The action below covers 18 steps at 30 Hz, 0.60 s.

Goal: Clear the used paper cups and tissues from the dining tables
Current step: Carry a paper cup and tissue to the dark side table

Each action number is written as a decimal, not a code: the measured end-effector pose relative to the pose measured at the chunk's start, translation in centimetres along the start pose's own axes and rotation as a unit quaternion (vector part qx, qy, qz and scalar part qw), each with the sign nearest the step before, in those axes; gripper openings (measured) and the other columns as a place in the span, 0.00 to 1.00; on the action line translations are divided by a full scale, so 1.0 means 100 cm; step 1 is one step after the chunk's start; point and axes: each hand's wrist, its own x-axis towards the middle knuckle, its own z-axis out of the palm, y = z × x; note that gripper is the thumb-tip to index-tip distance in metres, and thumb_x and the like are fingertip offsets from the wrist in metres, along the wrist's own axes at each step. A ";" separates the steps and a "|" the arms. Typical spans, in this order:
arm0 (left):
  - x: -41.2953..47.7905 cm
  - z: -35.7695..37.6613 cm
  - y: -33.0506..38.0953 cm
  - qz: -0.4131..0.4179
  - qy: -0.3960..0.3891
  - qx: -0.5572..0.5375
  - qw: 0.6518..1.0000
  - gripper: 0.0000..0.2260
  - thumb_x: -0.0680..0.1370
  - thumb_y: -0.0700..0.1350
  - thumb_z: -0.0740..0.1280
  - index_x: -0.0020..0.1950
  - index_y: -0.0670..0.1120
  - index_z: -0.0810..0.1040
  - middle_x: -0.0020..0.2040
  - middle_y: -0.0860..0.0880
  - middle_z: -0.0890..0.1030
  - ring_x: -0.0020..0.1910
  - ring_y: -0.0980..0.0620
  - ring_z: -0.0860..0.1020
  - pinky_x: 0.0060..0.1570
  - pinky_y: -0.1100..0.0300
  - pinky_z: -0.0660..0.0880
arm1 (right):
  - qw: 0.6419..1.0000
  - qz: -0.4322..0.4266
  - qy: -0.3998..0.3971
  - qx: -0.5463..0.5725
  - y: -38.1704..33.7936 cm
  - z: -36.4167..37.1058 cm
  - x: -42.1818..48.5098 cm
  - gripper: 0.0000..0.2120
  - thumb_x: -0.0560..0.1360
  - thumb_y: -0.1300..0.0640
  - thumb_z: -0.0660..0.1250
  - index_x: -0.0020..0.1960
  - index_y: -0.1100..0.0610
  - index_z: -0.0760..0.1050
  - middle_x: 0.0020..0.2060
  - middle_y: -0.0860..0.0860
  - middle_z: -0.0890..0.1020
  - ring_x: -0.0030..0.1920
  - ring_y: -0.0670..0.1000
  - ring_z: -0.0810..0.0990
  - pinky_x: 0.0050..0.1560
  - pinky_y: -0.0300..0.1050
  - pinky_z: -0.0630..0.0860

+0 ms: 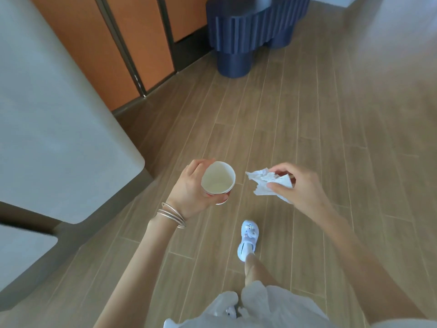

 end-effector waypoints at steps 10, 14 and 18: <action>0.226 0.004 -0.033 -0.039 0.015 0.012 0.999 0.37 0.60 0.43 0.80 0.65 0.38 0.71 0.61 0.42 0.74 0.59 0.43 0.73 0.61 0.54 0.69 | 1.000 -0.011 -0.009 0.024 0.041 -0.041 0.232 0.10 0.67 0.61 0.73 0.46 0.51 0.78 0.41 0.40 0.81 0.42 0.39 0.76 0.41 0.28 0.70; 0.308 0.008 -0.047 -0.040 0.008 0.007 0.999 0.37 0.61 0.44 0.80 0.67 0.39 0.69 0.62 0.43 0.72 0.60 0.43 0.72 0.62 0.50 0.69 | 0.999 -0.032 -0.013 0.014 0.052 -0.052 0.317 0.10 0.67 0.61 0.73 0.46 0.51 0.78 0.41 0.39 0.80 0.42 0.39 0.77 0.41 0.29 0.70; 0.374 0.014 -0.072 -0.048 0.002 0.012 0.999 0.38 0.61 0.45 0.80 0.67 0.40 0.69 0.62 0.43 0.72 0.59 0.43 0.72 0.61 0.50 0.70 | 0.999 -0.033 -0.014 0.017 0.068 -0.052 0.384 0.10 0.67 0.62 0.73 0.46 0.52 0.78 0.41 0.40 0.80 0.42 0.40 0.77 0.41 0.31 0.70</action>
